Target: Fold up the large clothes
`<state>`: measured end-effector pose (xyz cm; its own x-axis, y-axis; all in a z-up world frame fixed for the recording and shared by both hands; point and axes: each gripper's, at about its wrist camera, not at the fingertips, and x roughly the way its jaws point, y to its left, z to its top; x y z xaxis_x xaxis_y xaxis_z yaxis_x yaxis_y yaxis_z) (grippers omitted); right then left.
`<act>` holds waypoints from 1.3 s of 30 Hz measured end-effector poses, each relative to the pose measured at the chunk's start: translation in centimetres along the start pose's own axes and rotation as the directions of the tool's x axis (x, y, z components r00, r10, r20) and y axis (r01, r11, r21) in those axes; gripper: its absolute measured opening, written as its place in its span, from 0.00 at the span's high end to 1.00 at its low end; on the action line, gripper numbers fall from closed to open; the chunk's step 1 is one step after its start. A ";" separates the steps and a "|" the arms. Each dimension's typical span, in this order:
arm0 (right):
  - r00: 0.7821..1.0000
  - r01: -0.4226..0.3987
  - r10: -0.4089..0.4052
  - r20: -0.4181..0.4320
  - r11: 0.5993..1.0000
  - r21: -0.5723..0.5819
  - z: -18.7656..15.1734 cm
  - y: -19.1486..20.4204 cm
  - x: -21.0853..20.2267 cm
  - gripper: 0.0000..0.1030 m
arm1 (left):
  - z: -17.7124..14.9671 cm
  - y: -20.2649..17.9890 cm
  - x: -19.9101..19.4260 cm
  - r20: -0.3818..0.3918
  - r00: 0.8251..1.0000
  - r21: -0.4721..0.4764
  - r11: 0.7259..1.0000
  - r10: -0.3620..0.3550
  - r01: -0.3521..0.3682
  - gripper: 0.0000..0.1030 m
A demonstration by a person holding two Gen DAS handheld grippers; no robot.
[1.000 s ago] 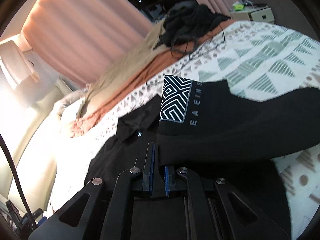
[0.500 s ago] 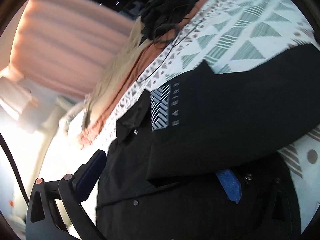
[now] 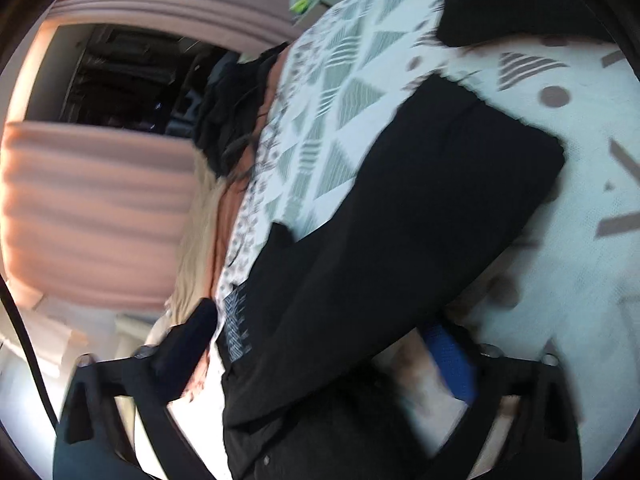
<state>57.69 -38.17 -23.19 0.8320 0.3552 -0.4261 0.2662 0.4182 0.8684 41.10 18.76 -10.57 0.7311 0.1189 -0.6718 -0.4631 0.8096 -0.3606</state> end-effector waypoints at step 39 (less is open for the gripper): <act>0.991 -0.126 0.066 -0.118 0.759 -0.639 -20.9 25.0 2.8 0.92 | 2.3 9.4 1.0 0.009 0.997 -0.243 0.967 -0.082 0.082 0.20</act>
<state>56.49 -9.26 -7.94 0.7848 0.4778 -0.3947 -0.2143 0.8068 0.5506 38.59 27.82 -13.14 0.7713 0.0570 -0.6339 -0.5092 0.6530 -0.5607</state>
